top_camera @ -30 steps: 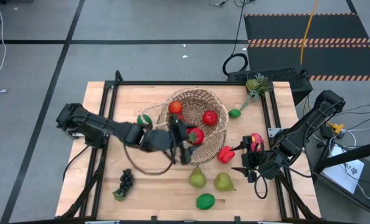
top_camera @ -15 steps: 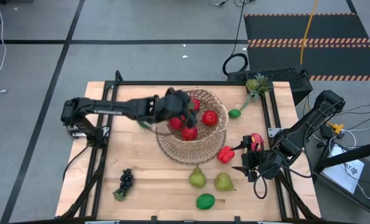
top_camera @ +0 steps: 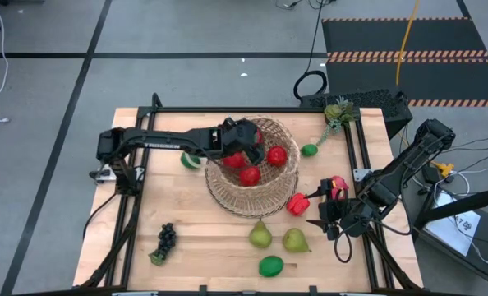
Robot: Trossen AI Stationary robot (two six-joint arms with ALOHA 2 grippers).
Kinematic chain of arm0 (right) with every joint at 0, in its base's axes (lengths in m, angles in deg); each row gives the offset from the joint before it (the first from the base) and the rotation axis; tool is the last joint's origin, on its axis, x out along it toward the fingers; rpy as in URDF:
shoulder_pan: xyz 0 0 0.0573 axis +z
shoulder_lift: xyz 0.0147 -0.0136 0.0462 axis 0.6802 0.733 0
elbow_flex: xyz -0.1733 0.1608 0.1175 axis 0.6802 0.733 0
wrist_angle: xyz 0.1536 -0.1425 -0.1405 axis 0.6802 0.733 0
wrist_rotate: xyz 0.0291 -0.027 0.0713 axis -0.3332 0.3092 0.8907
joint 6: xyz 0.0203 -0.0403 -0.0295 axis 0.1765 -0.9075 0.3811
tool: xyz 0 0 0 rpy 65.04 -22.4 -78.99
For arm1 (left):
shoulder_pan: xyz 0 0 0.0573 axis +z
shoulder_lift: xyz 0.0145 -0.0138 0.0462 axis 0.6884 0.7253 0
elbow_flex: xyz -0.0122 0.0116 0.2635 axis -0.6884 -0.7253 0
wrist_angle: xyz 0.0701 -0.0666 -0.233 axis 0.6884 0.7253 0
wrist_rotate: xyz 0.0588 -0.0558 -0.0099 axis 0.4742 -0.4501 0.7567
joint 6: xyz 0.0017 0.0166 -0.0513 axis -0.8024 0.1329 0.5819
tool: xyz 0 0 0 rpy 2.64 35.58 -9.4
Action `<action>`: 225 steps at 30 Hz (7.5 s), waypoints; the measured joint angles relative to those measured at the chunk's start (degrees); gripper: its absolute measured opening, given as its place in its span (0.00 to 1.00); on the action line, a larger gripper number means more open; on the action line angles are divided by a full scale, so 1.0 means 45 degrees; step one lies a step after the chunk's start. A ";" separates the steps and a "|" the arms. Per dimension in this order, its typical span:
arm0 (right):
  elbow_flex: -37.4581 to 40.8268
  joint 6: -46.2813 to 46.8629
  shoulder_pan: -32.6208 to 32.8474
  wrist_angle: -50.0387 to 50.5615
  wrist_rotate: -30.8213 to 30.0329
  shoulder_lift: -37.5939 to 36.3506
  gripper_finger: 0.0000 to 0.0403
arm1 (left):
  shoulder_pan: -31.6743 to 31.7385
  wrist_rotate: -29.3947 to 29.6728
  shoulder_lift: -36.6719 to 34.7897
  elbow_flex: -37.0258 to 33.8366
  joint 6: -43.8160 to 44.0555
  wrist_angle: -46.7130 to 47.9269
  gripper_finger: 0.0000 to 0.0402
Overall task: Build produce basket
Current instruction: Put the red tomato into the basket, then put the right green pear into the basket
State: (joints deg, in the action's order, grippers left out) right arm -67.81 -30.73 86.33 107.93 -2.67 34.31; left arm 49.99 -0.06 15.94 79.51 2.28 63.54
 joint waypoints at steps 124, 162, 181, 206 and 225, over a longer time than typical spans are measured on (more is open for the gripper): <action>-0.0029 1.1663 0.3166 -0.3992 0.2307 0.7587 0.38 | -0.9379 0.3178 -0.3147 -0.1050 -0.0008 0.0904 0.62; -0.0173 1.1616 0.2976 -0.3898 0.2287 0.8361 0.02 | -0.9379 0.3215 -0.3147 -0.1050 -0.0013 0.0933 0.62; -0.4467 0.9557 0.2160 0.3130 0.2326 0.7815 0.00 | -0.9379 0.3225 -0.3147 -0.1050 0.0024 0.1016 0.62; -0.6436 0.3887 0.1165 0.5286 0.1365 0.7650 0.00 | -0.9340 0.3432 -0.3147 -0.1055 0.0001 0.1822 0.62; -0.6431 0.2667 0.1806 0.5810 0.0918 0.7305 0.01 | -0.8850 0.3996 -0.3147 -0.1055 0.2358 -0.0573 0.62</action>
State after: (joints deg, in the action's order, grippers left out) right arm -96.75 -18.73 94.46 134.08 1.46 67.18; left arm 10.16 17.93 1.78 74.76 12.89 60.96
